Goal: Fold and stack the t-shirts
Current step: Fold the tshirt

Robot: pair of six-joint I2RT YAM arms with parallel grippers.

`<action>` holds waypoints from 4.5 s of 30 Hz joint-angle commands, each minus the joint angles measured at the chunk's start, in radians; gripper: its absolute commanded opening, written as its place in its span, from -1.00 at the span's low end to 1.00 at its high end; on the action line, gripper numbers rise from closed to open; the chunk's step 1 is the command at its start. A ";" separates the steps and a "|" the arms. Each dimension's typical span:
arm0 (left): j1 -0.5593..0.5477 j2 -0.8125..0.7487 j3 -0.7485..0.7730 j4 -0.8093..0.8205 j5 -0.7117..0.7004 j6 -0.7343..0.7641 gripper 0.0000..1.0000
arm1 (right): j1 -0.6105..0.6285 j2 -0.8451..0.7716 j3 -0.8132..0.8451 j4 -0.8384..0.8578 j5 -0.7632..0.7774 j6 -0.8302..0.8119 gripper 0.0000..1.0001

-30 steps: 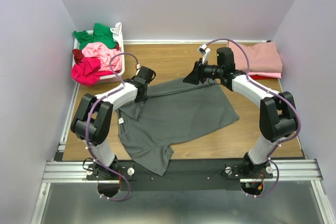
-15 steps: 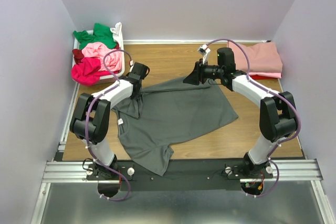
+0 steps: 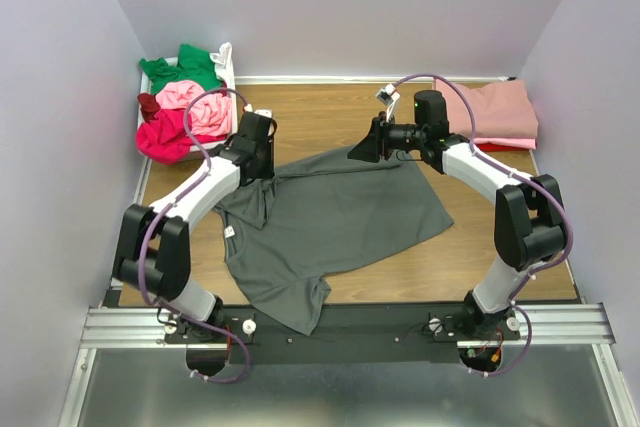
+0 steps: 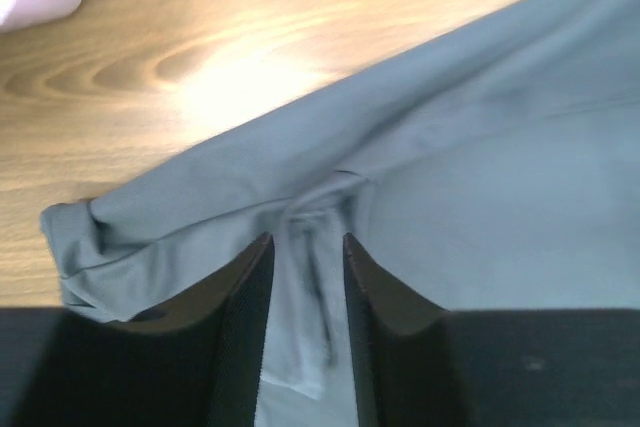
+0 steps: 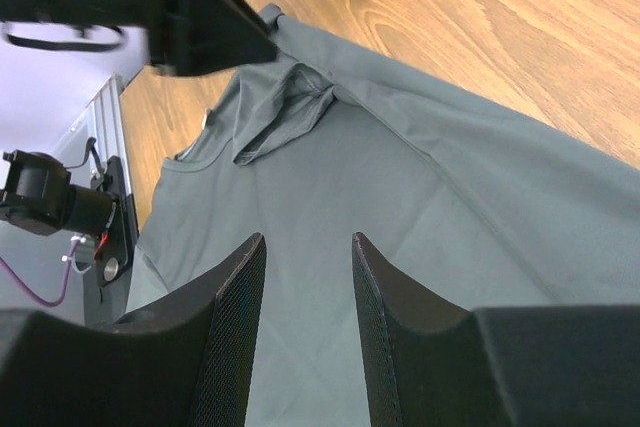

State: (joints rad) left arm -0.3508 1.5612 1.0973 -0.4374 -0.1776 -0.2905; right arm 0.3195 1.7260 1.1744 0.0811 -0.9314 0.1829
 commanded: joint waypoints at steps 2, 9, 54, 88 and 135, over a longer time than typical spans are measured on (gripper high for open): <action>0.004 -0.085 -0.068 0.058 0.170 -0.059 -0.28 | -0.003 0.015 -0.016 0.020 -0.029 0.001 -0.06; -0.002 -0.060 -0.195 0.121 0.259 -0.127 -0.44 | -0.003 0.012 -0.018 0.020 -0.026 0.004 -0.06; -0.027 0.066 -0.158 0.120 0.076 -0.119 -1.00 | -0.005 0.015 -0.022 0.022 -0.026 0.004 -0.06; -0.283 0.074 -0.154 0.051 -0.095 -0.228 -0.94 | -0.016 0.017 -0.021 0.022 -0.026 0.006 -0.05; -0.254 -0.168 -0.332 0.131 -0.197 -0.615 -0.18 | -0.028 0.021 -0.022 0.022 -0.070 0.010 -0.05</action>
State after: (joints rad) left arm -0.6292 1.4490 0.7612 -0.2886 -0.3172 -0.9436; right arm 0.2989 1.7283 1.1687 0.0860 -0.9672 0.1864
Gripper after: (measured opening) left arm 0.409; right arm 0.473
